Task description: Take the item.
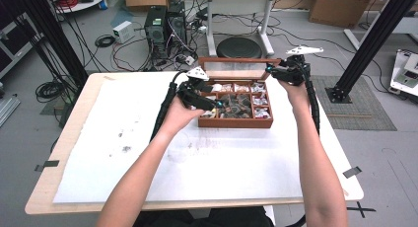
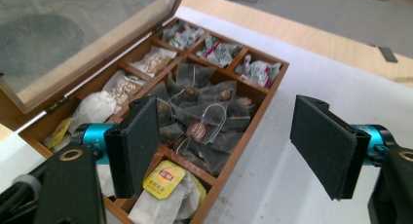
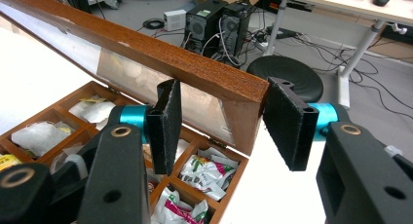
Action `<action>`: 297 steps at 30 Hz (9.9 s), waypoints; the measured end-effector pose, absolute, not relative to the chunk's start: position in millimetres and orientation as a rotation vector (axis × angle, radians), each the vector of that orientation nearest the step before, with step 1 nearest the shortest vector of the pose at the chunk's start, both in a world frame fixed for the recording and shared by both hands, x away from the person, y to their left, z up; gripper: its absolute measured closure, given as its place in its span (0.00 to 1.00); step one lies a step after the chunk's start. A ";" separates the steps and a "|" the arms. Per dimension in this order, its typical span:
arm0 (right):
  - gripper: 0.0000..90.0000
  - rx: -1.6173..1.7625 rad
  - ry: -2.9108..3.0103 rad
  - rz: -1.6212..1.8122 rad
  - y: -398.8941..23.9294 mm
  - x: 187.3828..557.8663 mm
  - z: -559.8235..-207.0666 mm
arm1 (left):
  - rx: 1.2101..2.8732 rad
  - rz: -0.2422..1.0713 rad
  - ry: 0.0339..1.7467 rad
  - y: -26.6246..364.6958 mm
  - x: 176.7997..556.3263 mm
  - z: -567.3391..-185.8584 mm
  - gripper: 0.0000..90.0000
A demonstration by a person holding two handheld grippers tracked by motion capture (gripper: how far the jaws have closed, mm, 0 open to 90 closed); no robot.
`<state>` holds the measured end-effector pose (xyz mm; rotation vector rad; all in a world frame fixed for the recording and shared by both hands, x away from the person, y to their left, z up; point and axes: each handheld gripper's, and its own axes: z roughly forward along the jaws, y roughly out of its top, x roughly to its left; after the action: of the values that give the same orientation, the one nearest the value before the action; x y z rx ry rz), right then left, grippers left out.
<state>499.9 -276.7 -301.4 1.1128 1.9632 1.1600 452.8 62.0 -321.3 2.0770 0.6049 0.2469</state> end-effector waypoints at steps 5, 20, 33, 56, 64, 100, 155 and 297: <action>0.55 1.102 1.963 1.156 -276.7 498.8 -302.2 | 2.100 0.199 0.573 63.9 470.7 -326.5 0.30; 0.55 1.092 1.966 1.151 -276.3 497.6 -303.3 | 2.174 0.088 0.442 57.3 515.0 -353.0 0.45; 0.54 1.085 1.975 1.135 -275.0 496.4 -305.1 | 2.236 0.051 0.402 41.6 529.6 -372.1 0.60; 0.54 1.075 1.982 1.139 -275.9 494.8 -306.3 | 2.362 0.056 0.362 3.6 538.4 -388.7 0.71; 0.54 1.075 1.981 1.138 -275.9 494.6 -306.4 | 2.374 0.031 0.355 0.5 538.8 -391.1 0.95; 0.54 1.065 1.986 1.130 -276.0 492.5 -307.4 | 2.294 -0.037 0.405 -5.5 540.6 -384.0 0.99; 0.55 1.084 1.970 1.114 -273.6 493.3 -309.2 | 2.035 0.160 0.334 87.2 481.6 -287.0 1.00; 0.54 1.096 1.970 1.093 -271.3 489.8 -311.7 | 1.835 0.251 0.584 237.9 348.8 -354.9 0.33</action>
<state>489.8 -271.3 -311.7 1.0964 1.9699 1.0929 348.8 237.9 -354.9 1.8353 0.5839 0.2512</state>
